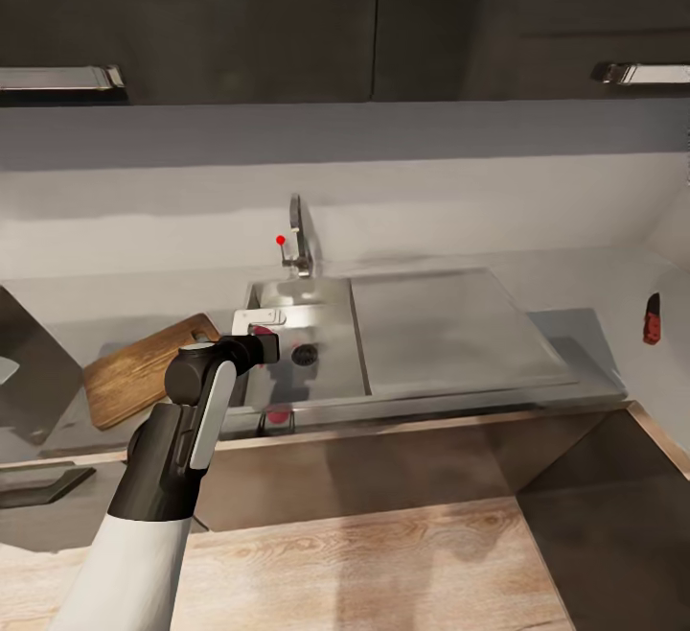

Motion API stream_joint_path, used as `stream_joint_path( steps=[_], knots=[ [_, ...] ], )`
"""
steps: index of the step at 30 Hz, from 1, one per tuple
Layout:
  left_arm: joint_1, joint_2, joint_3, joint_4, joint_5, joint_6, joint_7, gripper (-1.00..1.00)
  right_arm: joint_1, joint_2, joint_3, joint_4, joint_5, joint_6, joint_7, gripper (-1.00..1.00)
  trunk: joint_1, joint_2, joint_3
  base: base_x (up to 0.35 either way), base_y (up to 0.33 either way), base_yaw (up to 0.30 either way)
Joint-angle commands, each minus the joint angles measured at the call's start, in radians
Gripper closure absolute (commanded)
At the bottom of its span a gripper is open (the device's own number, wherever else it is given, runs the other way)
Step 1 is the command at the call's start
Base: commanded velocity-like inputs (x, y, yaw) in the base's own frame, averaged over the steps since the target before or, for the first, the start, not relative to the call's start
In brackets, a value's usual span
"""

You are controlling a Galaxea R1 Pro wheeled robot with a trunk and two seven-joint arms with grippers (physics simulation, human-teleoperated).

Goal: In the kitchen, take the Vidalia onion out of the sink, dice it on the chopping board with the paring knife, put the diced onion into the bowl on the countertop, then place both the paring knife and the chopping board into the sink.

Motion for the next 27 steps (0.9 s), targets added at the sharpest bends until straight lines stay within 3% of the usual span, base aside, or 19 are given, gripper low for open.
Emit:
stream_joint_path(
  steps=[1,12,27],
  knots=[
    [-0.001,0.0,-0.001,-0.001,0.011,0.003,0.01,1.0,0.0,0.0,0.001,0.0,0.0,-0.002,-0.004,-1.0,0.001,-0.002,0.0,0.0,0.0,0.0],
    [-0.001,0.0,-0.001,-0.001,0.011,0.003,0.009,1.0,0.0,0.0,0.001,-0.001,0.0,-0.002,-0.004,-1.0,0.001,-0.002,0.017,0.0,0.015,0.0],
    [-0.001,0.002,-0.001,-0.001,0.011,0.003,0.009,1.0,-0.001,0.0,0.001,0.0,0.0,-0.002,-0.004,-1.0,0.001,-0.002,0.041,0.0,0.218,0.0]
  ],
)
